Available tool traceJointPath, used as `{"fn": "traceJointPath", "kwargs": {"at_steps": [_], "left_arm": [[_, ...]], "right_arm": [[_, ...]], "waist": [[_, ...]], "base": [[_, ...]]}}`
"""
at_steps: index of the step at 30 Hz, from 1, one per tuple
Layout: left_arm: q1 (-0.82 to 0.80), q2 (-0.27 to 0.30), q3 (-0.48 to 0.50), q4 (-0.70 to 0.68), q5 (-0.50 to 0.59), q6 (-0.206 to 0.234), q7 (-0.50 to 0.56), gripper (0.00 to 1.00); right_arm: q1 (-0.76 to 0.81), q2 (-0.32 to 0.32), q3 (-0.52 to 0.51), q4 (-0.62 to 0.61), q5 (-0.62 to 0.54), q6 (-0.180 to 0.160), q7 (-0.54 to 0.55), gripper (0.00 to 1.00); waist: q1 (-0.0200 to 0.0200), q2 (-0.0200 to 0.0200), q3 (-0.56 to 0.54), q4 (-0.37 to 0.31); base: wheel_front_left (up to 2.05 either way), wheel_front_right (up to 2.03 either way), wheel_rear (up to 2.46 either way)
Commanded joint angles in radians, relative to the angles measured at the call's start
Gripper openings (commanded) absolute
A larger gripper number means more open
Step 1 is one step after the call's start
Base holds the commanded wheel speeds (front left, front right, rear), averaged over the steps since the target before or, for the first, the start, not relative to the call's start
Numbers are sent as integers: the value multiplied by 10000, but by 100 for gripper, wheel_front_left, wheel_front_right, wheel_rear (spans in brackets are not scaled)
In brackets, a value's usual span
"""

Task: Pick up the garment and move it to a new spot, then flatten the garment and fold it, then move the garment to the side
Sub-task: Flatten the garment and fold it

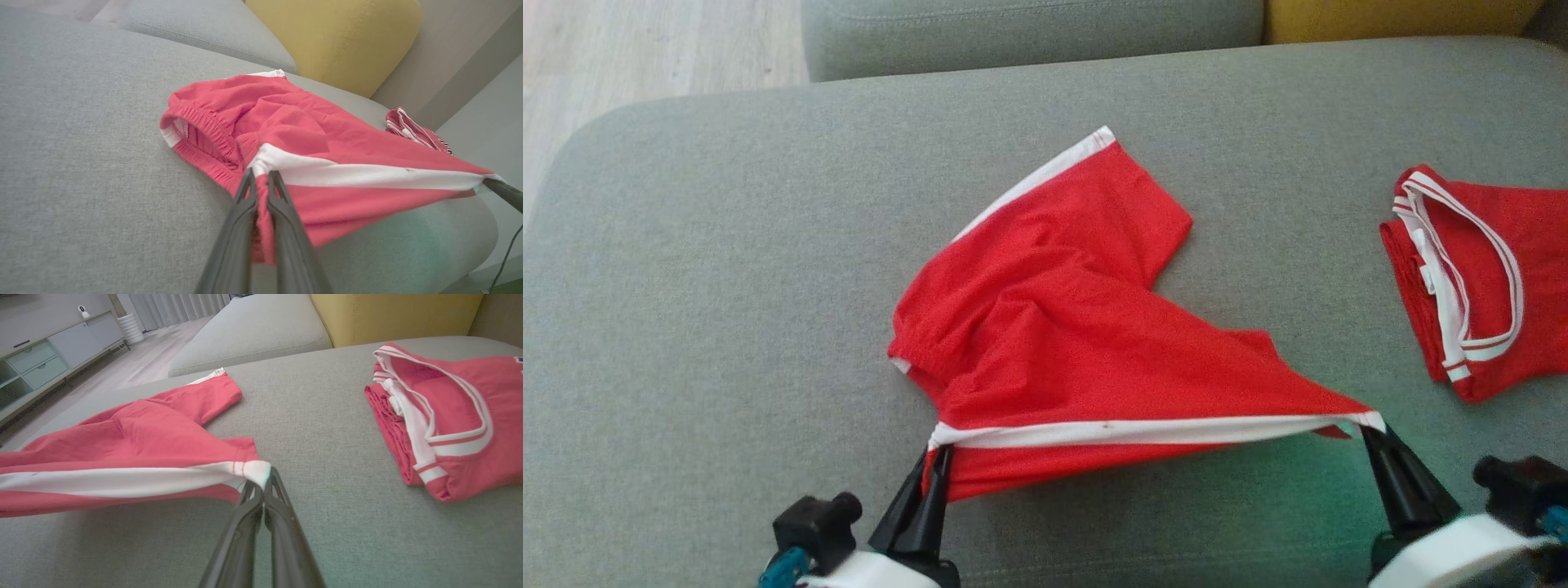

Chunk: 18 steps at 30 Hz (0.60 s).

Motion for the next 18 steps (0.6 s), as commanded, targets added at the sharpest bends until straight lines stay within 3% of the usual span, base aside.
{"fn": "traceJointPath", "kwargs": {"at_steps": [1, 9, 18], "left_arm": [[-289, 101, 330, -456, -62, 108, 19, 0], [-517, 152, 311, -1138, -580, 101, 1105, 0], [-2207, 75, 556, -816, -1785, -49, 1884, 0]], "right_arm": [[-236, -200, -86, -479, -99, 33, 42, 0], [-709, -195, -575, -1270, -406, 33, 1213, 0], [-4085, -1290, 214, 299, 16, 33, 1938, 0]], "waist": [[0, -1, -6, 18], [0, -1, 214, 159], [0, -1, 1296, 923]], "base": [[0, 0, 0], [0, 0, 0], [0, 0, 0]]}}
